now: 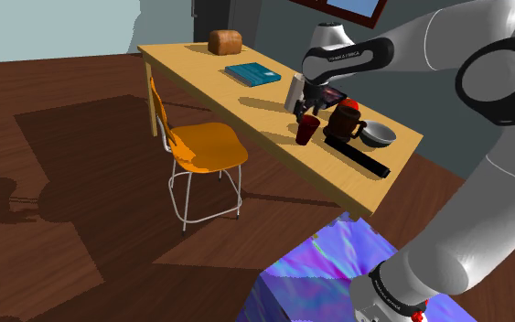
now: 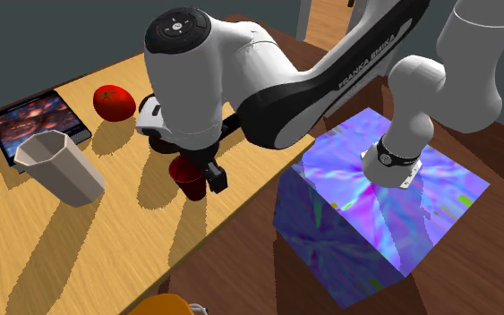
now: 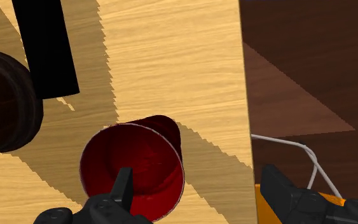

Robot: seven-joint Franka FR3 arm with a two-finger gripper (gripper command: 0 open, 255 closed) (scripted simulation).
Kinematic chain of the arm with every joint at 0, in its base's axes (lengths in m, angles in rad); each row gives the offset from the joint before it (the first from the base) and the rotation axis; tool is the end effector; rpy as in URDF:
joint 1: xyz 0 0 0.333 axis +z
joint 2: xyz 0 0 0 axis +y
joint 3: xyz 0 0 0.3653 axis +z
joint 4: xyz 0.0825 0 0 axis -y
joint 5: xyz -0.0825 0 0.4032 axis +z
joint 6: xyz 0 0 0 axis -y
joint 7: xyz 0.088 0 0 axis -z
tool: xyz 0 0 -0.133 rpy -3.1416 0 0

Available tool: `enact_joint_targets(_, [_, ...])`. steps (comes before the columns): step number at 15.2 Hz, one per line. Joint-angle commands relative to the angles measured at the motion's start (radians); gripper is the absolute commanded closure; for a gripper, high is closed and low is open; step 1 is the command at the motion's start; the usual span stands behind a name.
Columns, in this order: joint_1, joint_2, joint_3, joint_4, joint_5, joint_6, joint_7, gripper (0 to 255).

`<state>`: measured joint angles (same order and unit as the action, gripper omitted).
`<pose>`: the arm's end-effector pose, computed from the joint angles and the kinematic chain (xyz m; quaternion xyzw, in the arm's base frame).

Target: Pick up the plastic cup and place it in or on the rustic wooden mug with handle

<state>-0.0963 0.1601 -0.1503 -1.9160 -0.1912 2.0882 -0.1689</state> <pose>0.6012 -0.1619 0.4281 0.9954 0.0090 -0.0133 0.0944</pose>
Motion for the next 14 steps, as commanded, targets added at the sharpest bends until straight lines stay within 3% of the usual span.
enact_joint_targets(1, [-0.007, 0.079, -0.005, 0.063, -0.003, 0.009, -0.004, 0])
enact_joint_targets(8, [-0.017, 0.119, -0.010, 0.022, -0.004, 0.091, -0.003, 0])
enact_joint_targets(14, [-0.018, 0.123, -0.010, 0.019, -0.004, 0.098, -0.003, 0])
